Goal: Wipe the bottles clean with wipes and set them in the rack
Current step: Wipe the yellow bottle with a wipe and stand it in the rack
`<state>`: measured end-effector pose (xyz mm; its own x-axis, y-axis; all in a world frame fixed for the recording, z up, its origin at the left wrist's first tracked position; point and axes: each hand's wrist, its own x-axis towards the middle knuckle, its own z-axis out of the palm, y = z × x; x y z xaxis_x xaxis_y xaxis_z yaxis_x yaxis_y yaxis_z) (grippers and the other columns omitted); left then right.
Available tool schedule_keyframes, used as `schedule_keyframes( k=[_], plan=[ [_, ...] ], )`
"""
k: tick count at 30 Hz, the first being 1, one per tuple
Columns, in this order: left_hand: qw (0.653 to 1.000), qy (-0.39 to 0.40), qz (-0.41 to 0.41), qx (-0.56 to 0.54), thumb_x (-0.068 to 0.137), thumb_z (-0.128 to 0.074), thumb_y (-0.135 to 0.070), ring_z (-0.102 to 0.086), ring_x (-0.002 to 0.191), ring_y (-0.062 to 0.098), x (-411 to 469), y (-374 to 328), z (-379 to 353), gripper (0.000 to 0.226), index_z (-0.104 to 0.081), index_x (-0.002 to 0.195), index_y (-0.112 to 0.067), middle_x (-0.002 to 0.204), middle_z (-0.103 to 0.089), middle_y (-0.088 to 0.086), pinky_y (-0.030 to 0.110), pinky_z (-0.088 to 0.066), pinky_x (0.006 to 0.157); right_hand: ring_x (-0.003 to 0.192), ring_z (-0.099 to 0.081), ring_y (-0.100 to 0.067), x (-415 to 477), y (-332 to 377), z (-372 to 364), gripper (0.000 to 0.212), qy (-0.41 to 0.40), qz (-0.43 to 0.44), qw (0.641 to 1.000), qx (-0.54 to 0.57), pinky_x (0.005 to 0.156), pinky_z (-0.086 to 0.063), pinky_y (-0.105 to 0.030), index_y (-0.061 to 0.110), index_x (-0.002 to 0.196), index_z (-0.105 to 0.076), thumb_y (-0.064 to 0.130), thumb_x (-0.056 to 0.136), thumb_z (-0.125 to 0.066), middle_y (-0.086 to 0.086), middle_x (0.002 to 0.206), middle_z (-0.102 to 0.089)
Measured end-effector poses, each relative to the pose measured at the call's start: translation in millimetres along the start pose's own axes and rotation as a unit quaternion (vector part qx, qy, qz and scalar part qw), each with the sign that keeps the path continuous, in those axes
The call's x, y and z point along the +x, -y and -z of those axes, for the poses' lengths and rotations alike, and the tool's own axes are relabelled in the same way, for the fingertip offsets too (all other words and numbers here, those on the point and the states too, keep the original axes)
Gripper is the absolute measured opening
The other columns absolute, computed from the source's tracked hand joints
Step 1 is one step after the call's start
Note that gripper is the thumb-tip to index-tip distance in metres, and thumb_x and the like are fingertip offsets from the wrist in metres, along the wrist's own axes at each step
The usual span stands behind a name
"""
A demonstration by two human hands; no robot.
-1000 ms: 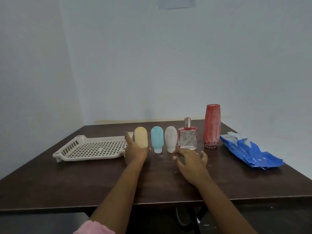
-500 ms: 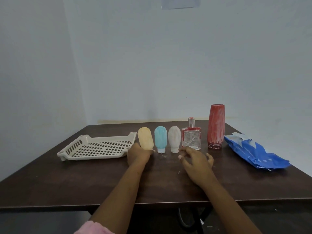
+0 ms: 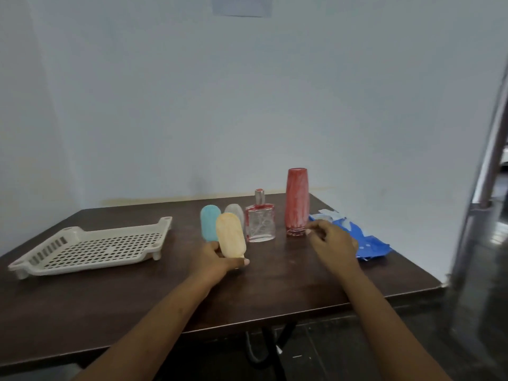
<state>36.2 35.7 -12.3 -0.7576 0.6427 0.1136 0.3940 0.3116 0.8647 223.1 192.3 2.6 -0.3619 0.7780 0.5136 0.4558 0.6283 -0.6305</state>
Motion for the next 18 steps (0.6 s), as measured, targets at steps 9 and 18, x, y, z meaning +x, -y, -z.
schedule_keyframes(
  k=[9,18],
  plan=[
    [0.993,0.044,-0.065,0.085,0.061,-0.085,-0.048,-0.06,0.103,0.013,20,-15,-46,0.078,-0.057,0.127,-0.018,0.117,-0.066,-0.001,0.036,-0.051,0.091,0.095,-0.058,-0.022,64,-89,41,0.016,-0.029,-0.116,0.992,-0.049,0.082,-0.045,-0.032,0.02,0.098,-0.065,0.019,0.089,-0.051,-0.003,0.107,-0.066],
    [0.986,0.079,-0.108,0.104,0.061,-0.081,-0.056,-0.058,0.108,0.012,43,-13,-50,0.083,-0.052,0.132,-0.025,0.123,-0.063,-0.005,0.039,-0.051,0.093,0.088,-0.057,-0.016,104,-97,21,0.015,0.076,-0.116,0.97,-0.201,0.077,-0.044,-0.031,0.033,0.094,-0.062,0.045,0.085,-0.059,0.004,0.104,-0.063]
  ],
)
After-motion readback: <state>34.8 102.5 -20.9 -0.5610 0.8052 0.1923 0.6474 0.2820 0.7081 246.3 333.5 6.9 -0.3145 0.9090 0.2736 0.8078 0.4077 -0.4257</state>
